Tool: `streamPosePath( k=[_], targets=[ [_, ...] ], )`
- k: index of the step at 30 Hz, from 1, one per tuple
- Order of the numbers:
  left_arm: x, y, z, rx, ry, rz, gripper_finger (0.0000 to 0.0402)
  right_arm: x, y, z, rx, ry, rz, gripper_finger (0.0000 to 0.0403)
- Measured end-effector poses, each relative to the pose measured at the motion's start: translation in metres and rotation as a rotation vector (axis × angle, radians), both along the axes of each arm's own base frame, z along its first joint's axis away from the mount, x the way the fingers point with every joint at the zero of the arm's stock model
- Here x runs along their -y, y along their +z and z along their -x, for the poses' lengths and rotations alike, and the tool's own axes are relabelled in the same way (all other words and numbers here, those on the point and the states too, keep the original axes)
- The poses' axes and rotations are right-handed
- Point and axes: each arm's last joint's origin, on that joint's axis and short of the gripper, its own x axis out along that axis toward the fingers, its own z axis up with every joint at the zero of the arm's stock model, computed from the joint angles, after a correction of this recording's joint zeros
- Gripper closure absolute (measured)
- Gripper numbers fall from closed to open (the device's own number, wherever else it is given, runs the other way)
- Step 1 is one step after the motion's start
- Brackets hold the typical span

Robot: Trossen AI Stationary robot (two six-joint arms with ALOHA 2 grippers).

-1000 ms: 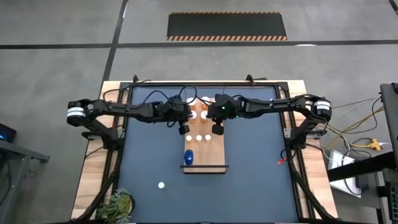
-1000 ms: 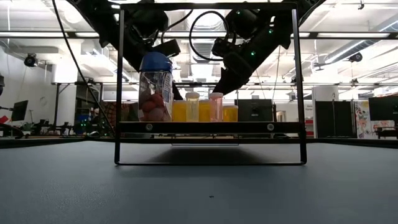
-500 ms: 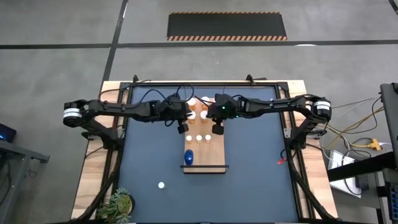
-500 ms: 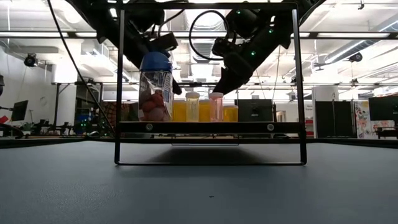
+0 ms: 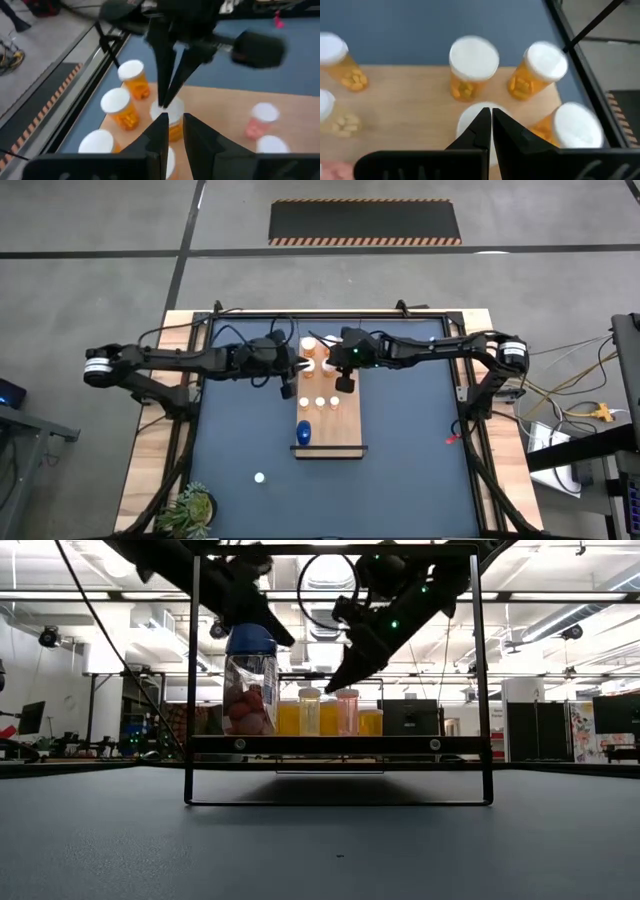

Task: Pick and place medicine bottles onto shelf by color
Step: Adjust the big orange pill bottles on the shelf, then put the small yellow pill bottle on the shelf

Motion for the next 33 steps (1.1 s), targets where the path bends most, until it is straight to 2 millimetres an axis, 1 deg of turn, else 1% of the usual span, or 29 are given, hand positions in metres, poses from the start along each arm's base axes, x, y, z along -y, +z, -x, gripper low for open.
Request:
streamPosePath(
  k=[5,8,15,29,33],
  targets=[
    [0.009,0.007,0.008,0.025,-0.03,-0.004,0.0364,0.0,-0.011,-0.001,-0.05,-0.007,-0.021,0.0394],
    [0.013,0.012,0.011,0.046,-0.04,-0.007,0.0364,0.0,-0.012,0.001,-0.075,-0.008,-0.029,0.0394],
    [0.014,0.017,0.015,0.068,-0.043,-0.011,0.0364,-0.008,-0.007,0.004,-0.088,0.011,-0.03,0.0394],
    [0.014,0.017,0.014,0.066,-0.043,-0.011,0.0364,-0.007,-0.005,0.003,-0.074,0.004,-0.008,0.0394],
    [0.014,0.017,0.014,0.066,-0.043,-0.011,0.0364,-0.007,0.0,0.003,-0.045,0.01,0.007,0.0394]
  ],
)
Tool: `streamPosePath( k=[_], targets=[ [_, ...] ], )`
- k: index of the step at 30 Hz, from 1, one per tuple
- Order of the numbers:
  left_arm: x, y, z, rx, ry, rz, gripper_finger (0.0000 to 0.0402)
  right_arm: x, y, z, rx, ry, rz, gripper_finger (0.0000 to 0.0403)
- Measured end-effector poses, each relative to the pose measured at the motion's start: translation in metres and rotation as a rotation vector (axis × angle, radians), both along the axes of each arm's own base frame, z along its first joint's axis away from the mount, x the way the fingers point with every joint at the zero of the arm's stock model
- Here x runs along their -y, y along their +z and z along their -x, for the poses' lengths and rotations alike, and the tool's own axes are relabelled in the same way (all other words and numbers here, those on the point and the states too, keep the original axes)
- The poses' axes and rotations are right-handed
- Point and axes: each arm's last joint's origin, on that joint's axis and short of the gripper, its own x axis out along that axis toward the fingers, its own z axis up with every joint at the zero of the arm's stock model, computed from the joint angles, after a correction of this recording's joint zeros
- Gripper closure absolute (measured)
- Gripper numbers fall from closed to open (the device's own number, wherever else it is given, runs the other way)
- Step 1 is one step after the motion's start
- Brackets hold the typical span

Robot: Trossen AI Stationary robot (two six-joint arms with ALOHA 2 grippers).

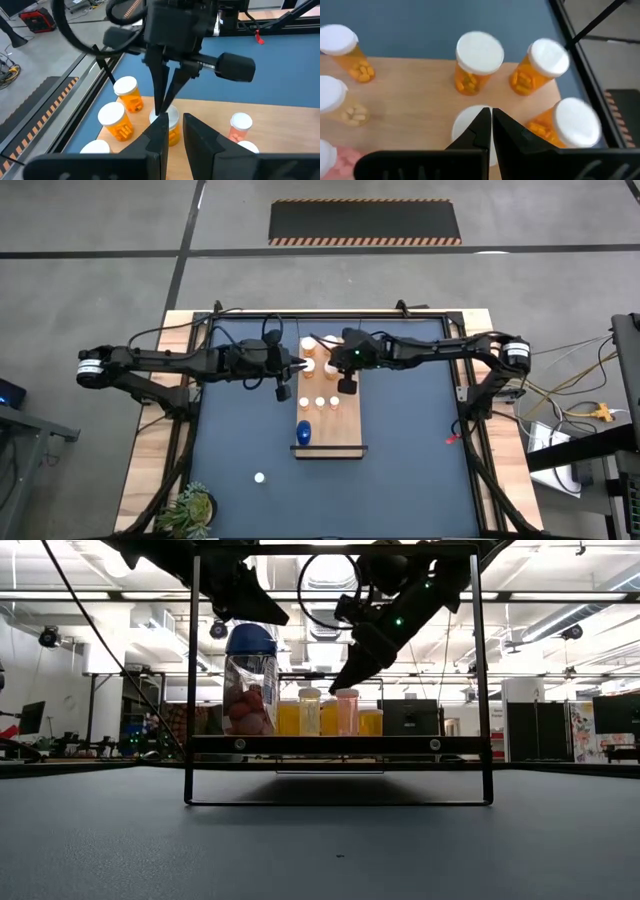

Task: Pick and place medicine bottles onto shelf by color
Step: Put the small yellow pill bottle on the shelf

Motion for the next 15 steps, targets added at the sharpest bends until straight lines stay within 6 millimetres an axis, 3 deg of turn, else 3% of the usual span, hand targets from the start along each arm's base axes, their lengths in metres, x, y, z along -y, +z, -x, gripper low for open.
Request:
streamPosePath(
  k=[8,15],
  targets=[
    [0.0,0.0,0.0,-0.008,-0.009,-0.022,0.0364,0.012,0.027,0.003,0.078,-0.031,0.062,0.0394],
    [0.0,-0.001,0.0,-0.011,-0.01,-0.024,0.0364,0.037,0.018,0.003,0.076,-0.097,0.064,0.0394]
  ],
)
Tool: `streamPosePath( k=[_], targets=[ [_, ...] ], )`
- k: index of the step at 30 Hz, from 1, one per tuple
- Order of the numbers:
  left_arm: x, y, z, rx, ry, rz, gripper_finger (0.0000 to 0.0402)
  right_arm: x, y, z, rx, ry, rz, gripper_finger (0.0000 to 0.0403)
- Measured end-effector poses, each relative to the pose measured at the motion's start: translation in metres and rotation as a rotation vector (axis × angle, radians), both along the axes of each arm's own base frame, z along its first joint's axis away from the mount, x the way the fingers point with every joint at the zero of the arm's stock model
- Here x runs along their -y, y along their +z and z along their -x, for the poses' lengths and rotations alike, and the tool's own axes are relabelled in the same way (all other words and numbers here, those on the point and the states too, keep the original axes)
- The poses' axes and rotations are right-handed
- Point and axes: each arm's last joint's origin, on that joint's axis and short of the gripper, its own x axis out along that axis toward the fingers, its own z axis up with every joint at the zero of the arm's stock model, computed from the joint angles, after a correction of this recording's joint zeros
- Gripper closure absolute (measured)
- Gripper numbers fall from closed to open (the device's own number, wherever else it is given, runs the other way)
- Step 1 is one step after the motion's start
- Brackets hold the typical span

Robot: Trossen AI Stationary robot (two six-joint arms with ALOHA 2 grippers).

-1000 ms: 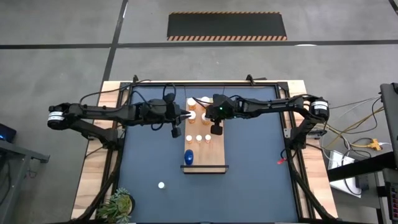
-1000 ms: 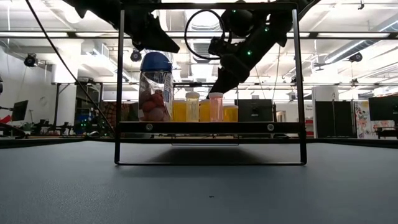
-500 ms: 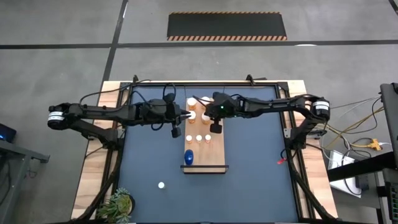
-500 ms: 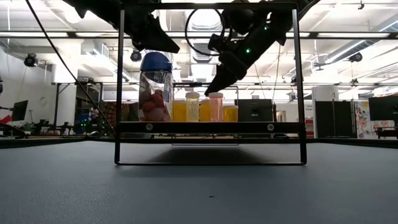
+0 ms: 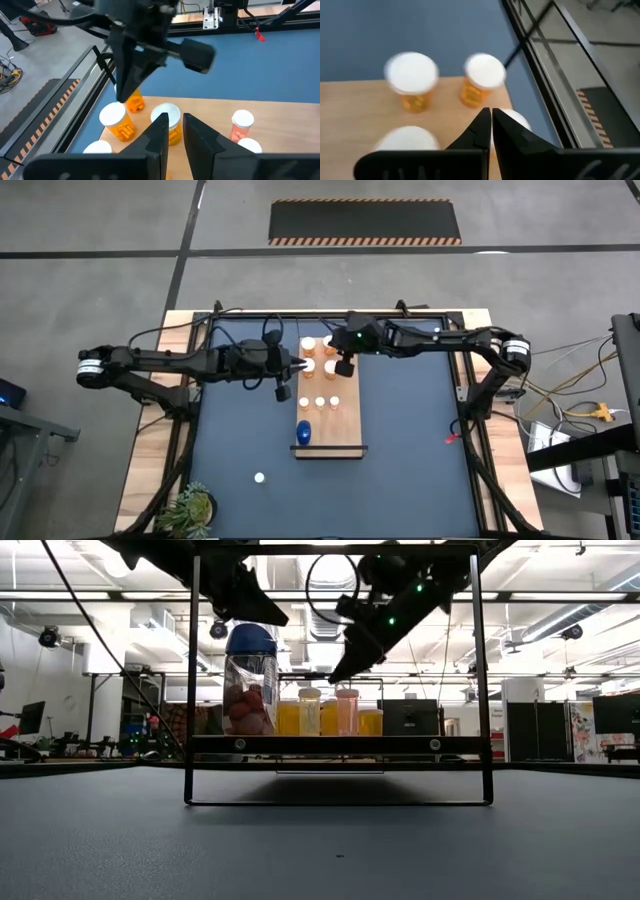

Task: Pick and place medicine bottles onto shelf by color
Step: Put the small yellow pill bottle on the shelf

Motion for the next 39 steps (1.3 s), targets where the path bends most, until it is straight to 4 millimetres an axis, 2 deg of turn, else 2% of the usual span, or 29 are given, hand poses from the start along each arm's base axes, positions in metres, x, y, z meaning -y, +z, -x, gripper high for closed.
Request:
streamPosePath(
  k=[5,9,13,18,22,25,29,32,36,39],
  targets=[
    [0.0,-0.003,0.0,-0.006,0.002,0.006,0.0364,0.012,-0.008,0.002,-0.027,-0.043,-0.014,0.0394],
    [0.007,-0.002,0.0,0.016,0.008,0.076,0.0364,0.003,0.011,0.01,-0.001,-0.031,-0.01,0.0394],
    [0.029,-0.004,-0.001,0.014,-0.046,0.148,0.0364,-0.018,0.04,0.021,0.065,0.014,0.008,0.0394],
    [0.071,0.003,0.002,0.002,-0.143,0.292,0.0364,-0.056,0.056,0.035,0.108,0.127,0.02,0.0394],
    [0.106,0.006,0.012,-0.058,-0.174,0.446,0.0364,-0.086,0.055,0.049,0.12,0.215,0.019,0.0394],
    [0.126,0.009,0.02,-0.101,-0.104,0.591,0.0364,-0.104,0.048,0.057,0.131,0.273,0.018,0.0394],
    [0.151,0.004,0.025,-0.265,0.068,0.768,0.0364,-0.117,0.044,0.061,0.181,0.322,0.026,0.0394],
    [0.171,-0.004,0.026,-0.461,0.194,0.85,0.0364,-0.121,0.041,0.061,0.189,0.337,0.029,0.0394],
    [0.196,-0.018,0.023,-0.752,0.312,0.886,0.0364,-0.122,0.039,0.059,0.188,0.338,0.029,0.0394],
    [0.211,-0.026,0.02,-0.842,0.349,0.877,0.0362,-0.122,0.038,0.058,0.189,0.338,0.032,0.0394]
  ],
)
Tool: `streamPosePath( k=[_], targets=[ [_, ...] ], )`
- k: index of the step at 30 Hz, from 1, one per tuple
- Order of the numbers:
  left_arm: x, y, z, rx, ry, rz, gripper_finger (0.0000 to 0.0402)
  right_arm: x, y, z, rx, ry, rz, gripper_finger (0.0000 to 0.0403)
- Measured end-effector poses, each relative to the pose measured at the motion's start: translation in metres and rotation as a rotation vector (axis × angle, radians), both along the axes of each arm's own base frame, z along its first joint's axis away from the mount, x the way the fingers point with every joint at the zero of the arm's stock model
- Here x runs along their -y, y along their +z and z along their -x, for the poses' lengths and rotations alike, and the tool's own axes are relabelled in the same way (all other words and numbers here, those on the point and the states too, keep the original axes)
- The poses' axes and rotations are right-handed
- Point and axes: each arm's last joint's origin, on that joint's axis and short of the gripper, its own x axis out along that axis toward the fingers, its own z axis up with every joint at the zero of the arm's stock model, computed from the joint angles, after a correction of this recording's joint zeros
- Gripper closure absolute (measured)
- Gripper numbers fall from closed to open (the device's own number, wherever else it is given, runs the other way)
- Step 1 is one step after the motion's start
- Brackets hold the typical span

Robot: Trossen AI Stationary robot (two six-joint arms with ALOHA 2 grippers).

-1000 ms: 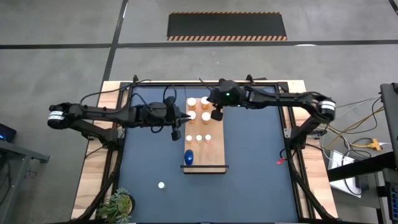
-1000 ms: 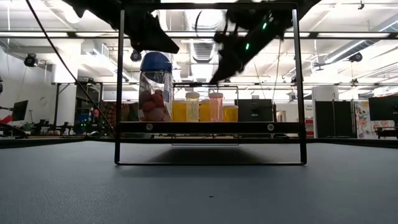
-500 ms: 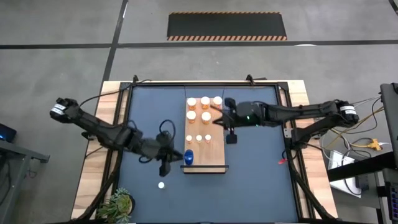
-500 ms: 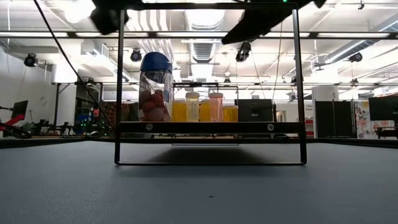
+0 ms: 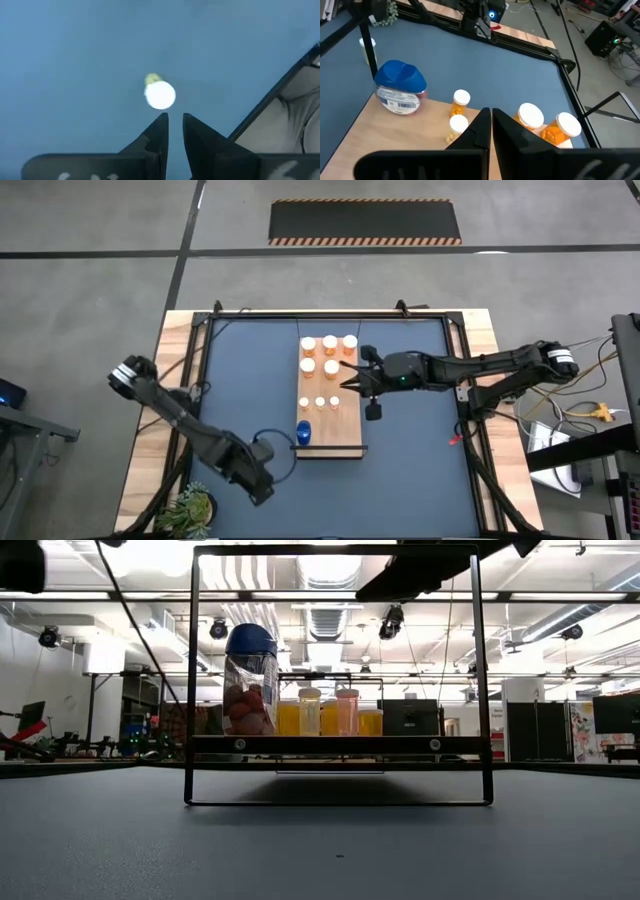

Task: Pick and place medicine bottles onto shelf by color
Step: Put the small yellow pill bottle on the shelf

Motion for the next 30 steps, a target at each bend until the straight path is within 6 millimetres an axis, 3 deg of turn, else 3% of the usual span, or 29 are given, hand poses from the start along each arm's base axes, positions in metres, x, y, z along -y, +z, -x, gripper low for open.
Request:
streamPosePath(
  k=[5,13,18,30],
  targets=[
    [0.011,-0.013,-0.01,0.023,0.001,0.02,0.0332,0.0,0.0,0.0,0.0,-0.003,-0.008,0.0394],
    [0.013,-0.028,-0.002,-0.02,0.011,-0.03,0.0218,0.0,0.0,0.0,0.001,-0.005,-0.013,0.0394],
    [0.01,-0.038,0.001,-0.037,0.019,-0.054,0.0169,0.0,0.0,0.0,0.001,-0.007,-0.017,0.0394],
    [0.011,-0.059,0.0,-0.018,0.021,-0.059,0.0168,0.0,0.0,0.0,0.0,-0.008,-0.019,0.0394]
  ],
)
